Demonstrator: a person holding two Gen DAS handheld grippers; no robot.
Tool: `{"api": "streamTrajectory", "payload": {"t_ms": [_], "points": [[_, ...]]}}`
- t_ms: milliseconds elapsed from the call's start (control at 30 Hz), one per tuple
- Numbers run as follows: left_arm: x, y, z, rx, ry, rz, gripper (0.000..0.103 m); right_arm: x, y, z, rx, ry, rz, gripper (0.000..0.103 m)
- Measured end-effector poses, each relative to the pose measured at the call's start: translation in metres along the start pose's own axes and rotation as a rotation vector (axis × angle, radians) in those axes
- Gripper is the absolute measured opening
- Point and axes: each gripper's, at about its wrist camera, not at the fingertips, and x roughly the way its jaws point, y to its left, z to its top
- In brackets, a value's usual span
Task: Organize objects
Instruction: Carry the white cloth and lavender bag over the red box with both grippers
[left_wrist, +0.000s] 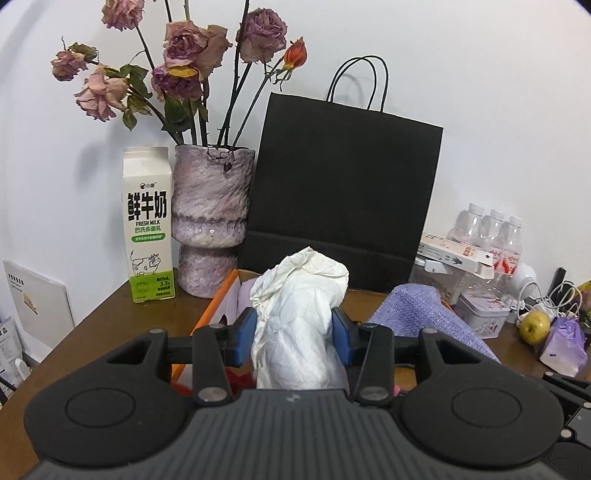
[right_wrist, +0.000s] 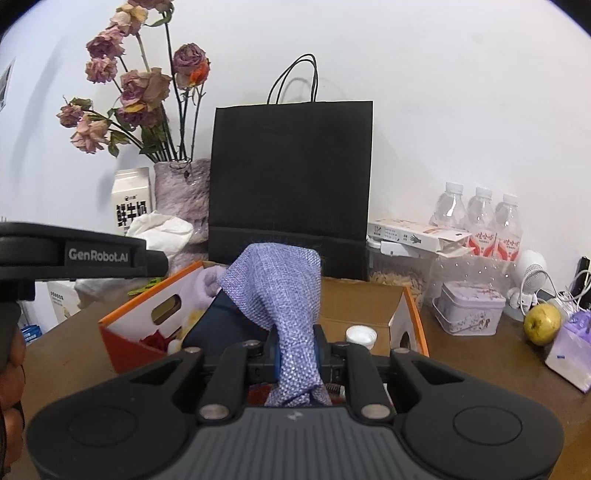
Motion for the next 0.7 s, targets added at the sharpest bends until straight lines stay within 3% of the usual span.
{"api": "streamTrajectory", "payload": {"t_ms": [700], "points": [[0.068, 0.002, 0.012, 0.043, 0.028, 0.023, 0.044, 0.068, -0.017, 0.014, -0.025, 0.023, -0.023, 0.014]]}}
